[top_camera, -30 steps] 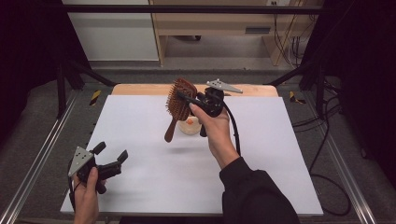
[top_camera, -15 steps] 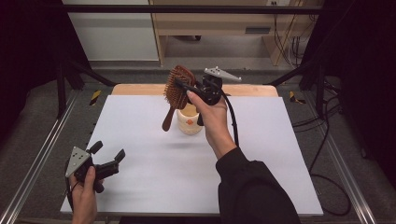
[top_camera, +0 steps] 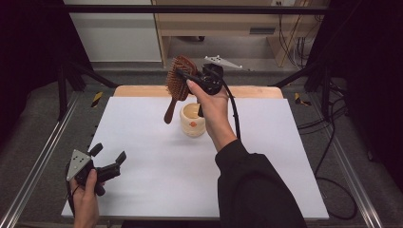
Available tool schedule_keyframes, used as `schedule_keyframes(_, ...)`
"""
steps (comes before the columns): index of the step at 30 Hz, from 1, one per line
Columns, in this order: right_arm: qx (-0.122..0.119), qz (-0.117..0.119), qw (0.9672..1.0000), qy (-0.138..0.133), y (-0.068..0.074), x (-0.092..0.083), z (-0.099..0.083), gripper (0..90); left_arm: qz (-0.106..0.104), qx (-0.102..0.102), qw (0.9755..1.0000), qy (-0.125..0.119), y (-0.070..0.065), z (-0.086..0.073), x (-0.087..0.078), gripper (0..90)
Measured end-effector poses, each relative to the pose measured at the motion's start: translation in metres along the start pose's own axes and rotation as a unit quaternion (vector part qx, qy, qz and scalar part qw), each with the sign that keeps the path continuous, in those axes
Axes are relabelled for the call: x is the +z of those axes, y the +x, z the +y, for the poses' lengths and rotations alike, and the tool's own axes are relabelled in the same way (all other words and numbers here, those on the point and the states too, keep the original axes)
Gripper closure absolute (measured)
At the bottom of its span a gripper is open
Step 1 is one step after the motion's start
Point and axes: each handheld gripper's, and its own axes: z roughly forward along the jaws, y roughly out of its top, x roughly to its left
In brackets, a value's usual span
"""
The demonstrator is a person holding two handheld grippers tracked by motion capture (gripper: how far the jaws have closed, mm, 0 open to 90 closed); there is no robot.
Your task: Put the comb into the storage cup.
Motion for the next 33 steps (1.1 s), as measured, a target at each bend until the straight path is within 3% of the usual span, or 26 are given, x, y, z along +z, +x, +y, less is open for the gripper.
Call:
schedule_keyframes(8, 0.002, -0.003, 1.0, 0.001, -0.002, 0.005, 0.002, 52.2, 0.01, 0.01, 0.9999, -0.004, 0.001, 0.0, 0.0, 3.7)
schedule_keyframes(33, 0.011, -0.017, 0.9997, -0.015, -0.011, 0.0, 0.014, 52.2, 0.01, 0.01, 0.9999, -0.003, 0.001, -0.001, 0.001, 3.8)
